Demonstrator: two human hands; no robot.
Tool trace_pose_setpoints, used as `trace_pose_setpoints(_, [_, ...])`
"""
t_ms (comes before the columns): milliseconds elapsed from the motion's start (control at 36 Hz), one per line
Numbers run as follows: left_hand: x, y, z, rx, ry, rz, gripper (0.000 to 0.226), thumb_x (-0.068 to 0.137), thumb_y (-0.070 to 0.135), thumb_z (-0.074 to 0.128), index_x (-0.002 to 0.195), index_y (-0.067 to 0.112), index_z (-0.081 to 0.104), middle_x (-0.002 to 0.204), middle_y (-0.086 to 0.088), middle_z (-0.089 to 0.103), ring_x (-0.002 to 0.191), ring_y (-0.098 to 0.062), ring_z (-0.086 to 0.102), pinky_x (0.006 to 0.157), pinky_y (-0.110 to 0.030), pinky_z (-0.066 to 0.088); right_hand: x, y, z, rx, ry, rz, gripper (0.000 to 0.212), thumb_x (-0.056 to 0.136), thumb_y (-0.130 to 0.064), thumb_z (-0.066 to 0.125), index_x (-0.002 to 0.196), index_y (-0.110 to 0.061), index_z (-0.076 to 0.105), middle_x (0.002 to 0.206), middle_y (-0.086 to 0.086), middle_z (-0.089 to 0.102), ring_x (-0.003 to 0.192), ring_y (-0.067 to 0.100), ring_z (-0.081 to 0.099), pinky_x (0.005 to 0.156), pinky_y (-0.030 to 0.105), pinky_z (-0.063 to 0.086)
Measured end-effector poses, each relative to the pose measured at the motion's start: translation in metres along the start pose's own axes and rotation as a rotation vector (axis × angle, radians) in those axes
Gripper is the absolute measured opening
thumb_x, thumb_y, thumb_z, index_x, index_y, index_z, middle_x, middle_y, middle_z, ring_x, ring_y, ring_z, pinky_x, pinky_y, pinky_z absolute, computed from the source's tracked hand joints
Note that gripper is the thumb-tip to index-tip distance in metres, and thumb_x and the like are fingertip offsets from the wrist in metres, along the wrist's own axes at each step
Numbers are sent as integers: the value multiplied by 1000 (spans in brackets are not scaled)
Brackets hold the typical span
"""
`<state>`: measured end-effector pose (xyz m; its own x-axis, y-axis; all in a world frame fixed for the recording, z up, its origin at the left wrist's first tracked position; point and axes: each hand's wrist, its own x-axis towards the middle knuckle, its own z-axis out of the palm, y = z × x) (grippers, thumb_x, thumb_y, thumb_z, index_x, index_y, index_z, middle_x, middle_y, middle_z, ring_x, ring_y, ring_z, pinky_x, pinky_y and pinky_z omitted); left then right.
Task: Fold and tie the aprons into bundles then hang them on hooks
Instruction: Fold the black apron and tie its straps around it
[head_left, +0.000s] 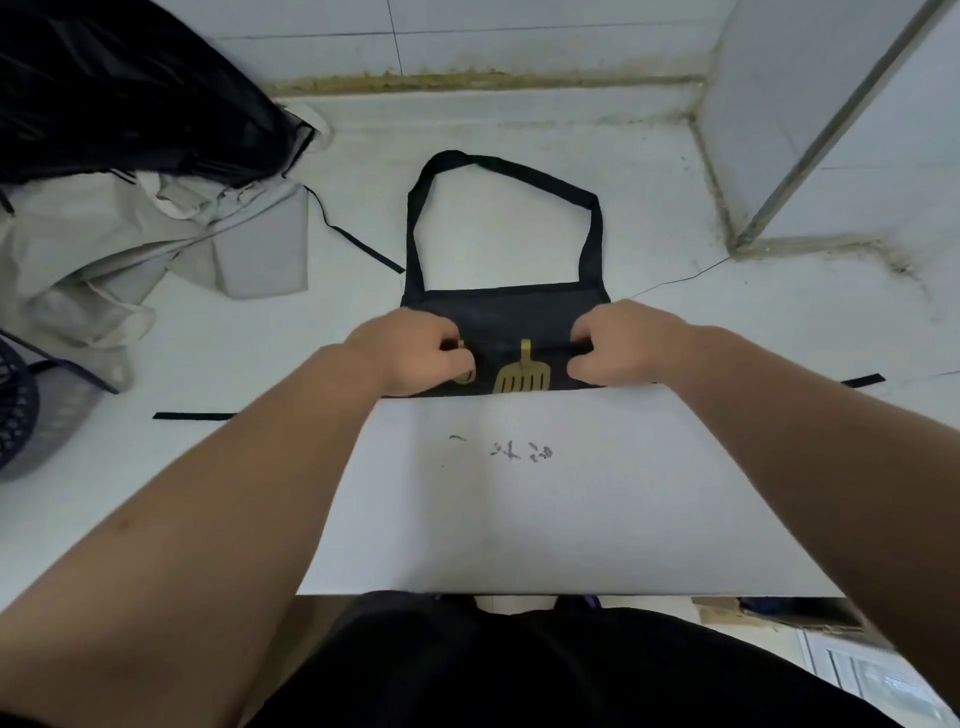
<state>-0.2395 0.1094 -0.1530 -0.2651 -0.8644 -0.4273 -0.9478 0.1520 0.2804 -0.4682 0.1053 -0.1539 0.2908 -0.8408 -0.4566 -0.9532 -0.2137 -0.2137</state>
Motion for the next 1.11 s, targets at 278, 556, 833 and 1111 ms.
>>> trace_pose_setpoints(278, [10, 14, 63, 305, 10, 119, 61, 100, 51, 16, 153, 28, -1, 162, 2, -7, 148, -17, -7, 118, -44, -5, 11, -11, 52, -318, -9, -62, 65, 95, -55, 20, 151, -31, -6, 160, 6, -2, 144, 33, 9, 117, 53, 1])
trace_pose_setpoints(556, [1, -2, 68, 219, 153, 38, 95, 79, 80, 38, 152, 33, -1, 157, 2, 13, 139, -24, 19, 110, -41, 19, 6, -1, 53, -189, 63, 47, 101, 74, -83, 36, 150, -24, 6, 156, 7, 16, 139, 30, 24, 112, 46, 18])
trace_pose_setpoints(833, [10, 2, 47, 109, 82, 126, 91, 63, 70, 70, 133, 18, 42, 133, 2, 38, 115, -17, 46, 98, -32, 41, 8, -9, 37, -174, -26, -33, 107, 60, -83, 58, 139, -15, 31, 137, 6, 37, 124, 25, 43, 109, 39, 31])
trace_pose_setpoints(1111, [5, 5, 41, 276, -3, 126, 93, 66, 78, 59, 140, 28, 34, 146, 2, 32, 135, -20, 32, 116, -52, 7, 2, -7, 37, -178, -42, -78, 96, 69, -75, 59, 140, -18, 31, 148, 8, 28, 131, 29, 36, 111, 41, 26])
